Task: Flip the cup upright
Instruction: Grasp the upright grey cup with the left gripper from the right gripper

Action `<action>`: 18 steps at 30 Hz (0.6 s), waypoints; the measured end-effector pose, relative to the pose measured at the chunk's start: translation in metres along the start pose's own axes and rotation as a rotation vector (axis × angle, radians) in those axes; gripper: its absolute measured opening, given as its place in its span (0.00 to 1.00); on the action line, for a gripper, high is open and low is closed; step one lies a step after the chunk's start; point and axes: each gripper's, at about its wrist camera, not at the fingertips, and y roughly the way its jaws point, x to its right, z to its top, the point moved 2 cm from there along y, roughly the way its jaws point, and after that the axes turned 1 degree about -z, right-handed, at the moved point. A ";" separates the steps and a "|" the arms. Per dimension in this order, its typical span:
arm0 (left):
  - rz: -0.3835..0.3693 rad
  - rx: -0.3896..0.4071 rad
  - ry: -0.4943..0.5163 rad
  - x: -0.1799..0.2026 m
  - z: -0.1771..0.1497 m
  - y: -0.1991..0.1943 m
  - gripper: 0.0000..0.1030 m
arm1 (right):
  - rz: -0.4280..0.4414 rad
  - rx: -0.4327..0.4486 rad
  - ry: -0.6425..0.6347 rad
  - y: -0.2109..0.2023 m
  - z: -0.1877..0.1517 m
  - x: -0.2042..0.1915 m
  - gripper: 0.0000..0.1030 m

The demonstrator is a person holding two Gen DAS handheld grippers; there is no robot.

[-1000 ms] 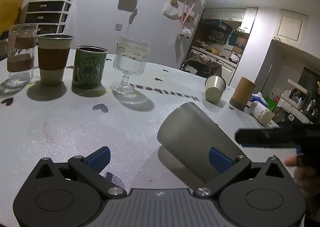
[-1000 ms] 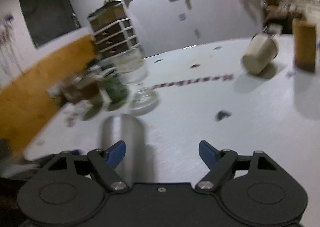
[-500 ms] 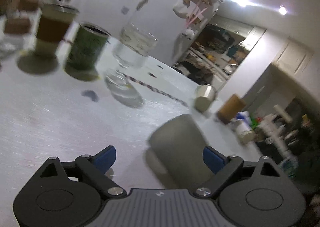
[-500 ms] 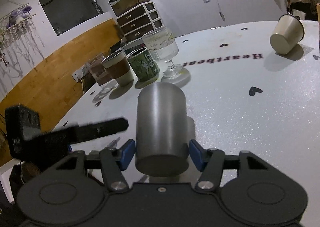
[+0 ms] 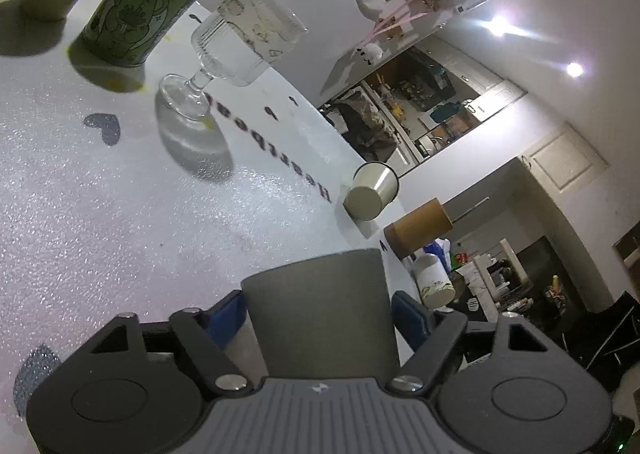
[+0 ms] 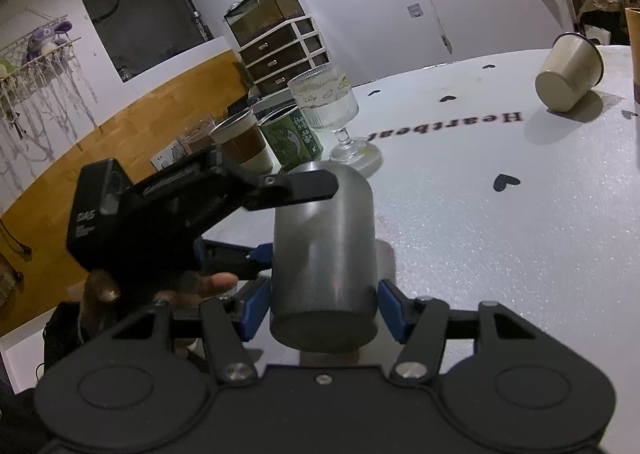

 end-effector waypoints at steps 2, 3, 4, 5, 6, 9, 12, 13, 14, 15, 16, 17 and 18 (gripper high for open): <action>0.002 0.008 0.034 0.006 0.001 -0.006 0.76 | -0.002 0.010 -0.022 -0.002 -0.002 -0.002 0.58; 0.005 0.017 0.064 0.011 0.000 -0.010 0.75 | -0.005 0.015 -0.035 -0.003 -0.004 -0.004 0.58; 0.011 0.028 0.105 0.017 0.000 -0.015 0.75 | -0.008 0.019 -0.051 -0.003 -0.004 -0.006 0.58; 0.017 0.039 0.143 0.024 -0.001 -0.018 0.74 | -0.014 0.026 -0.075 -0.004 -0.006 -0.009 0.58; 0.027 0.055 0.191 0.031 -0.002 -0.023 0.74 | -0.023 0.033 -0.101 -0.005 -0.007 -0.013 0.58; 0.060 0.110 0.356 0.058 -0.009 -0.035 0.73 | -0.061 0.052 -0.204 -0.005 -0.013 -0.028 0.58; 0.123 0.149 0.519 0.080 -0.022 -0.038 0.72 | -0.093 0.059 -0.277 -0.002 -0.018 -0.039 0.57; 0.143 0.158 0.554 0.084 -0.024 -0.036 0.72 | -0.099 0.062 -0.287 0.000 -0.019 -0.041 0.57; 0.158 0.165 0.583 0.087 -0.025 -0.032 0.72 | -0.099 0.063 -0.287 0.001 -0.019 -0.041 0.57; 0.166 0.168 0.597 0.088 -0.023 -0.030 0.72 | -0.101 0.066 -0.282 0.002 -0.018 -0.040 0.56; 0.179 0.176 0.617 0.090 -0.021 -0.027 0.72 | -0.105 0.073 -0.277 0.004 -0.017 -0.040 0.56; 0.193 0.191 0.638 0.091 -0.018 -0.025 0.72 | -0.122 0.083 -0.274 0.005 -0.017 -0.039 0.63; 0.211 0.210 0.661 0.093 -0.015 -0.021 0.72 | -0.145 0.091 -0.275 0.006 -0.018 -0.038 0.70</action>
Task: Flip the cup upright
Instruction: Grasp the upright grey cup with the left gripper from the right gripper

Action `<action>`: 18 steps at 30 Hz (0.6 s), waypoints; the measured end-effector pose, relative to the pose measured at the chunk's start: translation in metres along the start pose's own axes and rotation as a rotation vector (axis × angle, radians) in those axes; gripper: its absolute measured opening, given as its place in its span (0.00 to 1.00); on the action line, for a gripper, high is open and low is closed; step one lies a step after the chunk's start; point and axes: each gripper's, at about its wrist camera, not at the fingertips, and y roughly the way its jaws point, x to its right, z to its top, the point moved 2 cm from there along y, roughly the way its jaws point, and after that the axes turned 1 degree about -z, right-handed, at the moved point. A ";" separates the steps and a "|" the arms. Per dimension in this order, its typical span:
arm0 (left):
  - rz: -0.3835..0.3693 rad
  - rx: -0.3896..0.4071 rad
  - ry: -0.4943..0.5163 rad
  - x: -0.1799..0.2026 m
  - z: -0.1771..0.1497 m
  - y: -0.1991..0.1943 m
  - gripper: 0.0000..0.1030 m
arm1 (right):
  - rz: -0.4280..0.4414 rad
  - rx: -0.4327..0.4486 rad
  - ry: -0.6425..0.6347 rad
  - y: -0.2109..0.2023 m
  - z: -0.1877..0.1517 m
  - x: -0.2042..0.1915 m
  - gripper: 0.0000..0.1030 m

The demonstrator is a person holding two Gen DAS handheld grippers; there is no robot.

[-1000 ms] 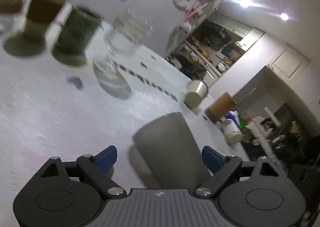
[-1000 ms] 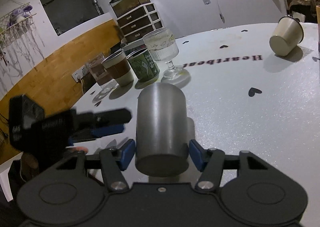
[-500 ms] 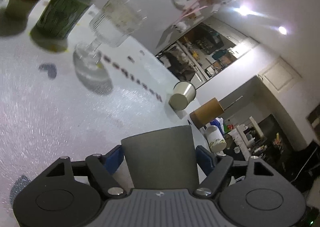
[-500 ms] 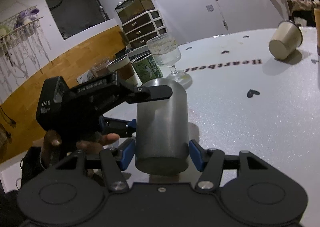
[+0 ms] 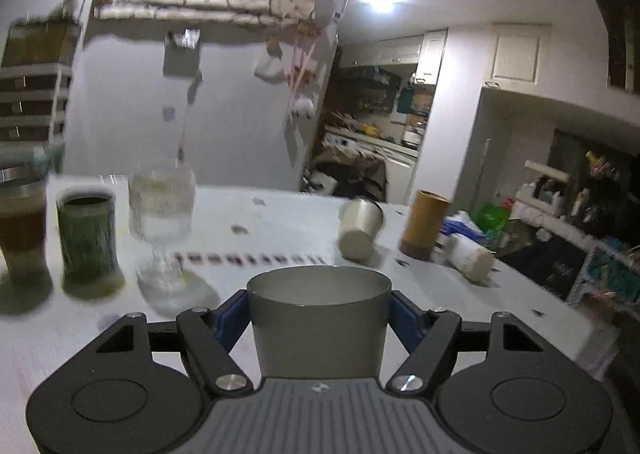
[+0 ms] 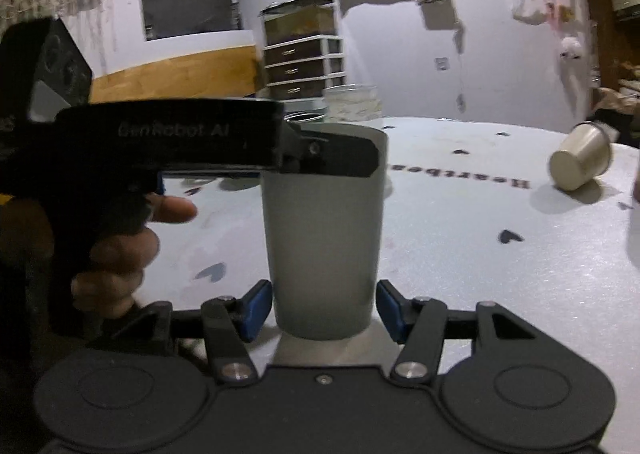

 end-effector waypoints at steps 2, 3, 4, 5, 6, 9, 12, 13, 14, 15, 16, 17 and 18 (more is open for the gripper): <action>0.041 0.024 0.042 0.000 0.008 0.011 0.72 | -0.045 0.015 -0.004 -0.001 -0.002 0.001 0.75; 0.056 0.034 0.057 0.000 0.014 0.019 0.72 | -0.052 0.020 -0.004 -0.002 -0.003 0.002 0.75; 0.071 0.044 0.068 -0.001 0.020 0.027 0.72 | -0.053 0.022 0.002 -0.003 -0.003 0.004 0.75; 0.086 0.051 0.075 -0.003 0.025 0.034 0.72 | -0.056 0.026 0.012 -0.004 -0.004 0.006 0.75; 0.103 0.058 0.078 -0.003 0.030 0.043 0.72 | -0.065 0.030 0.015 -0.006 -0.004 0.007 0.75; 0.135 0.060 0.079 -0.009 0.042 0.069 0.72 | -0.103 0.045 0.021 -0.011 -0.005 0.011 0.75; 0.175 0.047 0.068 -0.018 0.050 0.099 0.72 | -0.124 0.060 0.041 -0.016 -0.004 0.018 0.75; 0.191 0.047 0.068 -0.020 0.052 0.107 0.72 | -0.132 0.064 0.046 -0.017 -0.004 0.020 0.75; 0.206 0.044 0.068 -0.023 0.054 0.115 0.72 | -0.141 0.068 0.050 -0.019 -0.004 0.021 0.75; 0.222 0.041 0.069 -0.027 0.054 0.124 0.72 | -0.148 0.071 0.055 -0.020 -0.004 0.023 0.75; 0.232 0.041 0.069 -0.029 0.054 0.130 0.72 | -0.152 0.073 0.059 -0.021 -0.005 0.025 0.75; 0.241 0.043 0.067 -0.031 0.054 0.136 0.72 | -0.155 0.075 0.063 -0.022 -0.005 0.026 0.75; 0.245 0.046 0.064 -0.034 0.055 0.141 0.72 | -0.158 0.076 0.068 -0.023 -0.006 0.028 0.75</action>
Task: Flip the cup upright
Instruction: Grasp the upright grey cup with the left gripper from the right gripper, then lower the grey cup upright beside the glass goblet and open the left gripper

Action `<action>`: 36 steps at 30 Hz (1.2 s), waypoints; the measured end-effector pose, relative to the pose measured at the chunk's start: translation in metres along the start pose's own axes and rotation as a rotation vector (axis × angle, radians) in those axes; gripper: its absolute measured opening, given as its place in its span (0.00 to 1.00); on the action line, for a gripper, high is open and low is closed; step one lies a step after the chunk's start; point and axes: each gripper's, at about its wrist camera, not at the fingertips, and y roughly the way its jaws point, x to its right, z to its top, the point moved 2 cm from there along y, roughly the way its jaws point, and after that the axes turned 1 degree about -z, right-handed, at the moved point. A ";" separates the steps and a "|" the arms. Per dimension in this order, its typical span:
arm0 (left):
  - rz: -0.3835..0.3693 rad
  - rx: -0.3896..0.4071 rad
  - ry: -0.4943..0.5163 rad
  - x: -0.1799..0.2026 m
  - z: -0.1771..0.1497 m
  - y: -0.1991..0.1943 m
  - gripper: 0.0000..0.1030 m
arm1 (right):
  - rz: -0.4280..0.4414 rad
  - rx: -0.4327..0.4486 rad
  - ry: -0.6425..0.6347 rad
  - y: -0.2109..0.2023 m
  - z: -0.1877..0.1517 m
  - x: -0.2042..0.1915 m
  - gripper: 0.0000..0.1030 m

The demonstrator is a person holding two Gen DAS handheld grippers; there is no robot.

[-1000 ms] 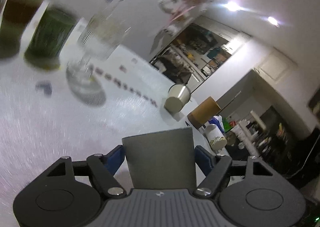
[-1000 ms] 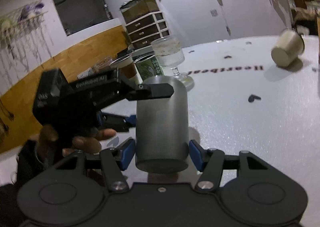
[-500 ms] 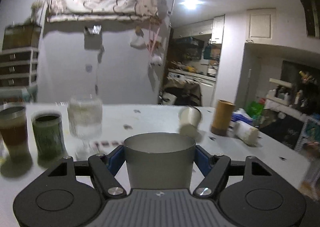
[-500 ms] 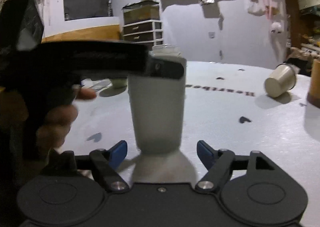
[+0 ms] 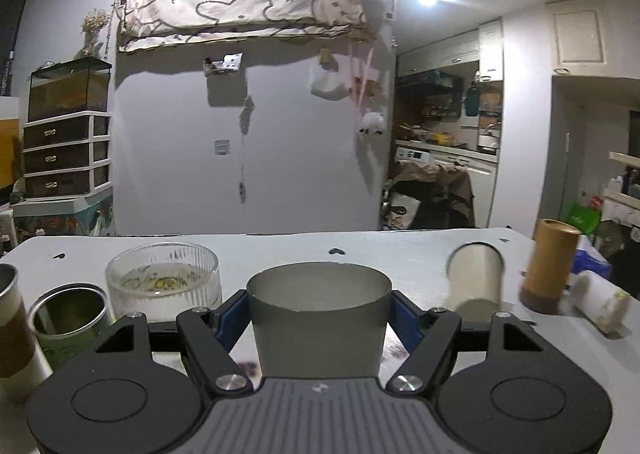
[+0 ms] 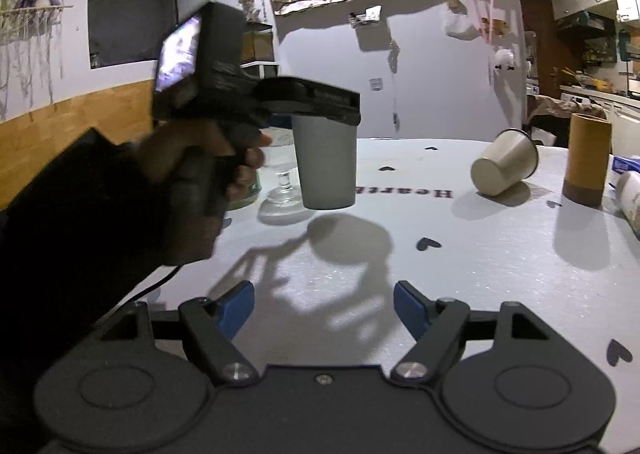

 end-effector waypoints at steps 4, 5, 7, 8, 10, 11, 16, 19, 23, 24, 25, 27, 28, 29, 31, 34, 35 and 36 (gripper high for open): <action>0.034 0.022 -0.022 -0.006 -0.001 0.018 0.72 | -0.017 0.000 0.008 0.000 -0.002 0.006 0.75; 0.034 0.024 -0.023 -0.006 -0.001 0.020 0.72 | -0.019 0.000 0.010 0.000 -0.002 0.007 0.75; 0.041 0.037 -0.006 -0.003 -0.003 0.023 0.72 | -0.021 0.002 0.011 0.000 -0.003 0.009 0.75; 0.046 0.039 0.007 0.000 -0.004 0.023 0.72 | -0.021 0.003 0.010 -0.001 -0.003 0.009 0.75; 0.050 0.039 0.028 0.003 -0.003 0.023 0.72 | -0.023 0.006 0.008 -0.001 -0.003 0.009 0.75; 0.050 0.038 0.037 0.005 -0.003 0.023 0.72 | -0.024 0.008 0.008 -0.002 -0.003 0.008 0.75; 0.055 0.029 0.041 0.005 -0.004 0.023 0.74 | -0.024 0.013 0.011 -0.002 -0.002 0.007 0.75; 0.041 0.003 0.047 0.004 -0.008 0.023 0.82 | -0.025 0.016 0.009 -0.004 -0.002 0.007 0.75; 0.022 -0.019 0.043 0.002 -0.011 0.018 0.84 | -0.026 0.019 0.008 -0.005 -0.001 0.007 0.75; 0.014 -0.021 0.034 0.001 -0.011 0.015 0.85 | -0.026 0.020 0.007 -0.005 -0.001 0.007 0.75; 0.004 -0.021 0.023 0.000 -0.010 0.011 0.86 | -0.027 0.021 0.005 -0.005 0.000 0.007 0.75; -0.016 -0.018 0.010 -0.002 -0.007 0.000 0.89 | -0.029 0.028 0.003 -0.005 0.004 0.007 0.75; -0.024 -0.013 0.009 -0.002 -0.005 -0.008 0.89 | -0.030 0.034 0.002 -0.006 0.006 0.007 0.75; -0.032 -0.006 0.012 -0.002 -0.003 -0.015 0.89 | -0.031 0.043 0.002 -0.006 0.008 0.007 0.75; -0.044 0.008 0.025 -0.003 -0.001 -0.033 0.91 | -0.035 0.065 0.002 -0.009 0.013 0.008 0.75; -0.041 0.011 0.045 -0.007 -0.002 -0.059 0.96 | -0.050 0.107 0.003 -0.014 0.022 0.010 0.75; -0.024 0.006 0.053 -0.009 -0.003 -0.068 0.96 | -0.056 0.122 0.004 -0.016 0.025 0.010 0.75; -0.012 0.004 0.060 -0.011 -0.005 -0.076 0.97 | -0.061 0.135 0.004 -0.017 0.028 0.010 0.75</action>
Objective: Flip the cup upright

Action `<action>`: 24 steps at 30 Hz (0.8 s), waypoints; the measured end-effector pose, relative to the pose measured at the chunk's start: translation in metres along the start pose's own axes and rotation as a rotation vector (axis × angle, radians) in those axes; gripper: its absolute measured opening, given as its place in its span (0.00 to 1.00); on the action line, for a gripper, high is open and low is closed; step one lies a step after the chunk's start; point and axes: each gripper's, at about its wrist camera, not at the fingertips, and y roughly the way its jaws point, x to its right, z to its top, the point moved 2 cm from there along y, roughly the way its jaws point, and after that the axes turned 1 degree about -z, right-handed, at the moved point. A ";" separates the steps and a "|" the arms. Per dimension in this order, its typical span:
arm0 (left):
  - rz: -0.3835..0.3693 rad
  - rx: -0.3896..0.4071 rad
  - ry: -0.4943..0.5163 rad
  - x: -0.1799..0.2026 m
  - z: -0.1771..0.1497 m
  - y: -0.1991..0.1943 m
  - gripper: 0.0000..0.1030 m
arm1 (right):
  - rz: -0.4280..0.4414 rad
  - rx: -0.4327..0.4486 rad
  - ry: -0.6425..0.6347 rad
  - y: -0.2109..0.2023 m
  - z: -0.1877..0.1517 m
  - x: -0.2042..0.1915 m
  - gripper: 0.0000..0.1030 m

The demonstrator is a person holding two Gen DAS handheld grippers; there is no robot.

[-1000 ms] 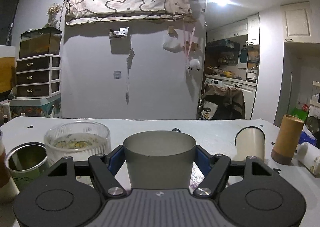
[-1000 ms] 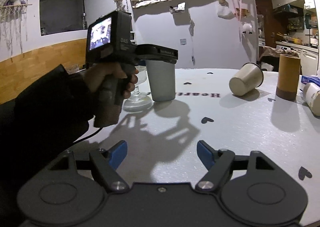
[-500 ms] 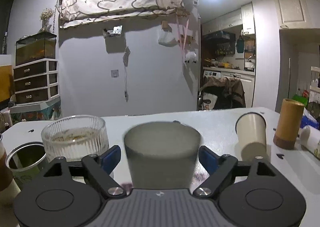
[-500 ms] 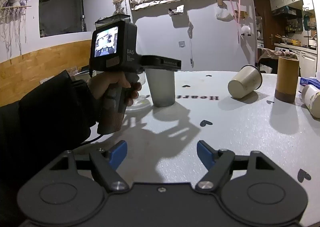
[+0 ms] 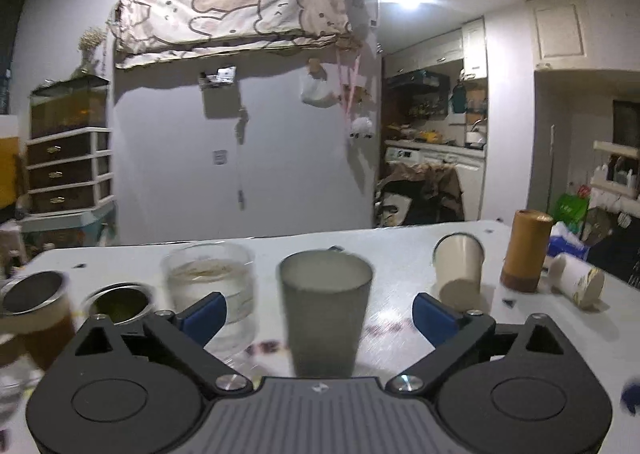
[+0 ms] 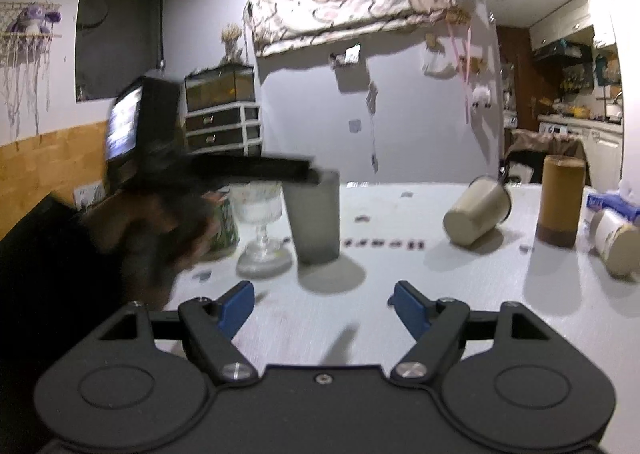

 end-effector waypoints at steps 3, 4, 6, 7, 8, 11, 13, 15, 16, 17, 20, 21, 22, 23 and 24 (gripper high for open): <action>0.025 0.005 0.016 -0.007 -0.005 -0.025 1.00 | -0.014 0.035 0.001 -0.003 0.008 0.000 0.75; 0.031 0.010 0.021 -0.009 -0.008 -0.034 1.00 | -0.018 0.044 0.000 -0.004 0.010 0.001 0.76; 0.037 0.016 0.023 -0.013 -0.012 -0.053 1.00 | -0.029 0.061 -0.003 -0.005 0.013 0.001 0.76; 0.037 0.022 0.021 -0.016 -0.013 -0.061 1.00 | -0.034 0.066 -0.005 -0.006 0.013 0.000 0.77; 0.036 0.027 0.020 -0.018 -0.015 -0.069 1.00 | -0.041 0.070 -0.005 -0.007 0.014 0.000 0.77; 0.039 0.039 0.018 -0.021 -0.022 -0.090 1.00 | -0.055 0.086 -0.018 -0.010 0.015 -0.002 0.82; 0.041 0.041 0.014 -0.022 -0.026 -0.103 1.00 | -0.066 0.096 -0.035 -0.013 0.014 -0.005 0.83; 0.042 0.044 0.011 -0.021 -0.030 -0.115 1.00 | -0.076 0.103 -0.044 -0.016 0.014 -0.006 0.85; 0.042 0.046 0.007 -0.021 -0.033 -0.121 1.00 | -0.080 0.106 -0.045 -0.017 0.014 -0.006 0.86; 0.041 0.050 0.001 -0.020 -0.035 -0.126 1.00 | -0.084 0.109 -0.045 -0.018 0.014 -0.006 0.88; 0.061 0.061 -0.030 -0.021 -0.041 -0.140 1.00 | -0.101 0.114 -0.041 -0.021 0.013 -0.005 0.94; 0.067 0.064 -0.037 -0.020 -0.042 -0.143 1.00 | -0.110 0.114 -0.043 -0.022 0.013 -0.005 0.94; 0.077 0.068 -0.046 -0.020 -0.044 -0.147 1.00 | -0.118 0.113 -0.046 -0.023 0.013 -0.005 0.97; 0.085 0.071 -0.054 -0.019 -0.046 -0.149 1.00 | -0.126 0.113 -0.049 -0.024 0.012 -0.005 1.00; 0.088 0.071 -0.060 -0.020 -0.048 -0.151 1.00 | -0.130 0.113 -0.052 -0.024 0.011 -0.005 1.00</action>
